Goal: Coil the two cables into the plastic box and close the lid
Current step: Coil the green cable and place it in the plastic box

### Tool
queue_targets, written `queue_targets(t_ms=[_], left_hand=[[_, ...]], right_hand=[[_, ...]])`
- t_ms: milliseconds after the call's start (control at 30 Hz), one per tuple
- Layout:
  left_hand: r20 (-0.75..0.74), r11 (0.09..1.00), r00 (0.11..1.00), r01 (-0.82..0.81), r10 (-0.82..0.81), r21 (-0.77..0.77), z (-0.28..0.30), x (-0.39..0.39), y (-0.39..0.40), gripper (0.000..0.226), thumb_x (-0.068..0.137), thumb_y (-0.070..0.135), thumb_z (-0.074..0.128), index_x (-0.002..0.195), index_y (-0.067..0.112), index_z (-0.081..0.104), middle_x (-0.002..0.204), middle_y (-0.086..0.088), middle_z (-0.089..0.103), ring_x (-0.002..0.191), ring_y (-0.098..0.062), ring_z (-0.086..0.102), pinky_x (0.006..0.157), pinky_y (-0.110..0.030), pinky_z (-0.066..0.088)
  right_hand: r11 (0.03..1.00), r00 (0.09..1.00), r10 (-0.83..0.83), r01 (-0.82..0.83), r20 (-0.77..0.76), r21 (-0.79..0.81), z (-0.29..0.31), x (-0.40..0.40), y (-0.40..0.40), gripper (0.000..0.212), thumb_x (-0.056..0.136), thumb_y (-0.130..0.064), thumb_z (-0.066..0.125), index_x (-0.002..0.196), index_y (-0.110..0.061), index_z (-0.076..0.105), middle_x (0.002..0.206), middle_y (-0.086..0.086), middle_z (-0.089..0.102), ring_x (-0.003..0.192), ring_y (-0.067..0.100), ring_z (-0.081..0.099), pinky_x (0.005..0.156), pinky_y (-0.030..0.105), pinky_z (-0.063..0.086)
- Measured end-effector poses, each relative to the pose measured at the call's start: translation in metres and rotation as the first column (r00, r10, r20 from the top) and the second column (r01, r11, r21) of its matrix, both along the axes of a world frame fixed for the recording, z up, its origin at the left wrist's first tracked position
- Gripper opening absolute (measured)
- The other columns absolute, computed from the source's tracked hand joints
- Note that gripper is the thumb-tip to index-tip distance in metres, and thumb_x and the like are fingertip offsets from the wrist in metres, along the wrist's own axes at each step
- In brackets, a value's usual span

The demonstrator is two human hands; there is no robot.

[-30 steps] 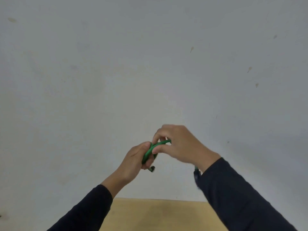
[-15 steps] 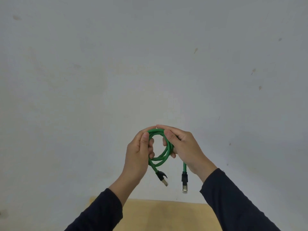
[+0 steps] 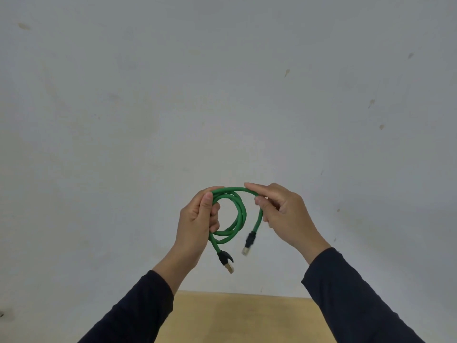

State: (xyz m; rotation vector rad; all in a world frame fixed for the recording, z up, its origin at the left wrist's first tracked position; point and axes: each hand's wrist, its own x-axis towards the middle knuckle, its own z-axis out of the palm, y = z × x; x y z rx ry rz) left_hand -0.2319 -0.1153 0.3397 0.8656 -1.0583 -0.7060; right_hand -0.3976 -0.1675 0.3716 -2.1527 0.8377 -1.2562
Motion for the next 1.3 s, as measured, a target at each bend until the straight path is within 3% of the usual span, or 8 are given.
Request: queue_targets(t_ms=[133, 267, 467, 733, 900, 1033, 1167, 1300], left_hand=[[0.021, 0.999, 0.999, 0.045, -0.045, -0.003, -0.002, -0.009, 0.0, 0.029, 0.099, 0.023, 0.037, 0.098, 0.02, 0.066, 0.059, 0.008, 0.041, 0.049, -0.007, 0.032, 0.044, -0.018, 0.033], [0.06, 0.999, 0.997, 0.051, -0.051, -0.001, -0.005, -0.013, -0.003, 0.028, 0.099, 0.022, 0.038, 0.099, 0.02, 0.066, 0.06, 0.006, 0.042, 0.049, -0.008, 0.033, 0.045, -0.018, 0.034], [0.172, 0.993, 0.981, 0.079, -0.092, 0.082, -0.016, -0.006, -0.007, 0.029, 0.099, 0.021, 0.038, 0.101, 0.024, 0.067, 0.057, 0.01, 0.044, 0.049, -0.009, 0.033, 0.047, -0.02, 0.033], [0.152, 0.997, 0.988, 0.012, -0.023, 0.075, -0.024, -0.007, -0.013, 0.031, 0.099, 0.02, 0.038, 0.1, 0.026, 0.069, 0.063, 0.001, 0.044, 0.051, -0.009, 0.034, 0.047, -0.019, 0.033], [0.151, 0.988, 0.979, 0.123, -0.137, 0.097, -0.019, -0.007, -0.013, 0.03, 0.099, 0.022, 0.039, 0.103, 0.026, 0.069, 0.059, 0.009, 0.045, 0.049, -0.008, 0.035, 0.048, -0.02, 0.034], [0.099, 0.983, 0.98, 0.166, -0.174, 0.077, -0.018, -0.01, -0.015, 0.031, 0.099, 0.021, 0.038, 0.109, 0.027, 0.066, 0.06, 0.005, 0.042, 0.048, -0.008, 0.031, 0.048, -0.019, 0.033], [0.091, 0.99, 0.987, 0.125, -0.13, 0.06, -0.018, -0.01, -0.017, 0.03, 0.099, 0.021, 0.039, 0.107, 0.028, 0.066, 0.061, 0.005, 0.045, 0.05, -0.008, 0.035, 0.047, -0.018, 0.034], [0.114, 0.999, 0.993, 0.012, -0.018, 0.052, -0.017, -0.005, -0.022, 0.028, 0.098, 0.022, 0.04, 0.105, 0.029, 0.067, 0.067, -0.001, 0.05, 0.049, -0.007, 0.038, 0.047, -0.018, 0.036]], right_hand=[[0.997, 0.974, -0.078, 0.078, 0.214, 0.01, -0.005, 0.007, 0.003, 0.036, 0.092, -0.004, 0.048, 0.102, -0.034, 0.067, 0.085, 0.004, 0.055, 0.055, 0.007, 0.055, 0.054, 0.015, 0.049], [0.989, 0.945, -0.132, 0.104, 0.299, 0.107, -0.004, 0.011, 0.002, 0.038, 0.092, -0.001, 0.045, 0.096, -0.032, 0.067, 0.086, 0.003, 0.055, 0.051, 0.004, 0.054, 0.052, 0.013, 0.048], [0.95, 0.956, -0.164, 0.086, 0.243, 0.301, -0.001, 0.007, -0.007, 0.041, 0.093, 0.0, 0.04, 0.088, -0.03, 0.069, 0.074, -0.001, 0.051, 0.044, 0.002, 0.046, 0.046, 0.014, 0.043], [0.803, 0.957, -0.115, -0.067, 0.264, 0.593, -0.014, 0.009, -0.013, 0.037, 0.094, 0.001, 0.038, 0.088, -0.019, 0.069, 0.069, 0.002, 0.047, 0.048, 0.008, 0.035, 0.04, 0.014, 0.031], [0.737, 0.98, -0.038, -0.105, 0.197, 0.668, -0.001, 0.0, -0.027, 0.034, 0.095, 0.001, 0.037, 0.088, -0.013, 0.067, 0.067, 0.004, 0.047, 0.036, 0.003, 0.029, 0.034, 0.013, 0.022], [0.685, 0.984, -0.01, -0.121, 0.176, 0.718, -0.003, -0.001, -0.034, 0.031, 0.095, 0.0, 0.038, 0.09, -0.011, 0.066, 0.064, 0.004, 0.05, 0.035, 0.003, 0.029, 0.033, 0.013, 0.022], [0.648, 0.965, -0.008, -0.194, 0.261, 0.737, -0.018, 0.007, -0.032, 0.026, 0.094, 0.0, 0.04, 0.099, -0.009, 0.064, 0.059, -0.001, 0.052, 0.037, 0.004, 0.032, 0.033, 0.014, 0.024], [0.675, 0.932, -0.013, -0.259, 0.362, 0.691, -0.033, 0.017, -0.022, 0.025, 0.093, -0.002, 0.046, 0.107, -0.01, 0.064, 0.057, -0.003, 0.056, 0.043, 0.005, 0.041, 0.037, 0.015, 0.032]])
